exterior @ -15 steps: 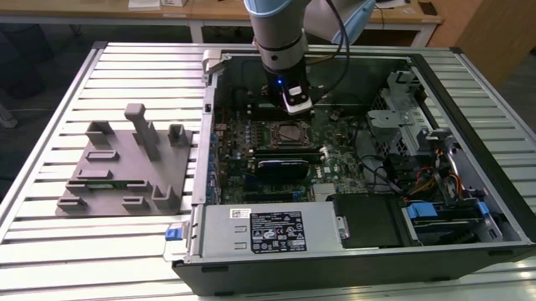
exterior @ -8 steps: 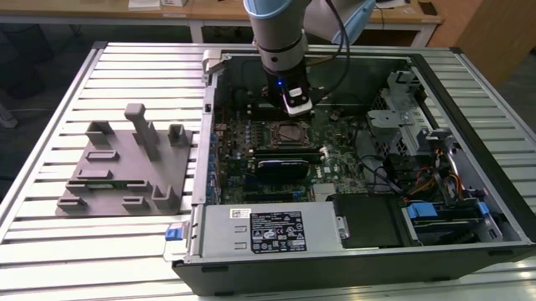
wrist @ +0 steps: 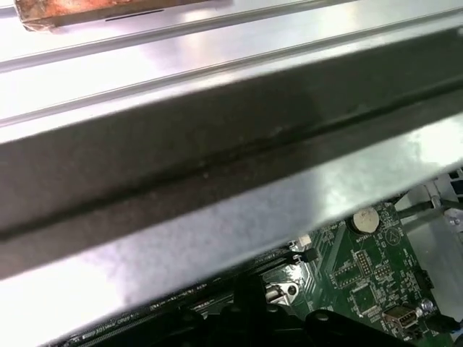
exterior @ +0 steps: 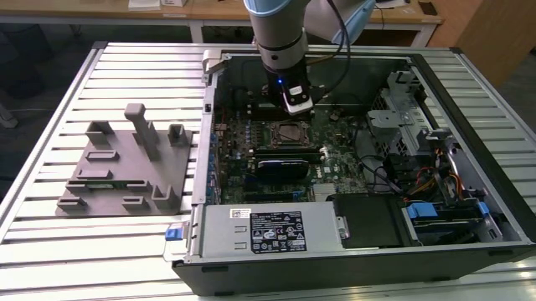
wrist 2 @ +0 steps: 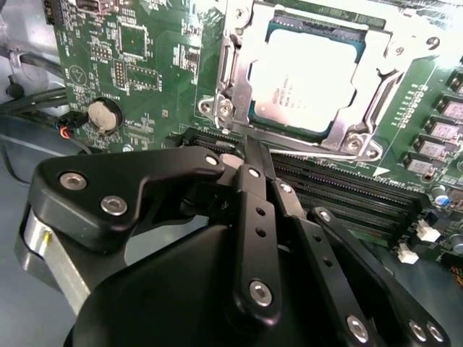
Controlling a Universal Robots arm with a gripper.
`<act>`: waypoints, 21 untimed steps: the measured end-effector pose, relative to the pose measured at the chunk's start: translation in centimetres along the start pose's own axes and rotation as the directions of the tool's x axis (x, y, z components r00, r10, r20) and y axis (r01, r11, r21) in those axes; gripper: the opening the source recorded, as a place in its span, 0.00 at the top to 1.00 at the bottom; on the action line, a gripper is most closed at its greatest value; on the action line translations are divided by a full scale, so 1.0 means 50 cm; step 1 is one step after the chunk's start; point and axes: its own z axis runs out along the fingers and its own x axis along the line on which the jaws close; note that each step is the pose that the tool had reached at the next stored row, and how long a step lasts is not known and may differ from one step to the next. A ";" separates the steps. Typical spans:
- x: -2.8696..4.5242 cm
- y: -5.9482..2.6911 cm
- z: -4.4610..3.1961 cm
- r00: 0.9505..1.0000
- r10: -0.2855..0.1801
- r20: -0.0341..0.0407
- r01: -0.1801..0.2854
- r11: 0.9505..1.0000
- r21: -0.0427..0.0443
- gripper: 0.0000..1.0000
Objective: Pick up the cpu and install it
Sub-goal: 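Install the first cpu locking lever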
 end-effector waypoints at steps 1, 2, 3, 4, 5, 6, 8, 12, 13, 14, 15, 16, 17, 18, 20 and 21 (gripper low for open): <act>0.001 0.002 0.000 1.000 0.000 0.000 0.000 1.000 0.000 0.89; 0.001 0.003 0.000 1.000 0.000 0.000 0.000 1.000 0.000 0.89; 0.002 0.005 0.001 1.000 0.000 0.000 0.000 1.000 0.000 0.89; 0.003 0.006 0.001 1.000 0.000 0.000 0.000 1.000 0.000 0.89; 0.003 0.006 0.001 1.000 0.000 0.000 0.000 1.000 0.000 0.89; 0.003 0.006 0.002 1.000 0.000 0.001 0.000 1.000 -0.001 0.89; 0.004 0.005 0.005 1.000 -0.001 0.007 0.001 1.000 -0.003 0.89; 0.010 0.002 0.008 1.000 -0.002 0.013 0.002 1.000 -0.005 0.89; 0.013 0.001 0.008 1.000 -0.002 0.013 0.002 1.000 -0.005 0.89; 0.016 0.000 0.007 1.000 -0.002 0.013 0.002 1.000 -0.005 0.89; 0.018 -0.001 0.008 1.000 -0.002 0.014 0.002 1.000 -0.006 0.89; 0.020 -0.002 0.008 1.000 -0.002 0.015 0.002 1.000 -0.006 0.89; 0.021 -0.002 0.009 1.000 -0.002 0.016 0.002 1.000 -0.007 0.89; 0.022 -0.003 0.010 1.000 -0.002 0.017 0.002 1.000 -0.007 0.89; 0.024 -0.004 0.011 1.000 -0.002 0.019 0.003 1.000 -0.008 0.89; 0.024 -0.004 0.011 1.000 -0.003 0.019 0.003 1.000 -0.008 0.89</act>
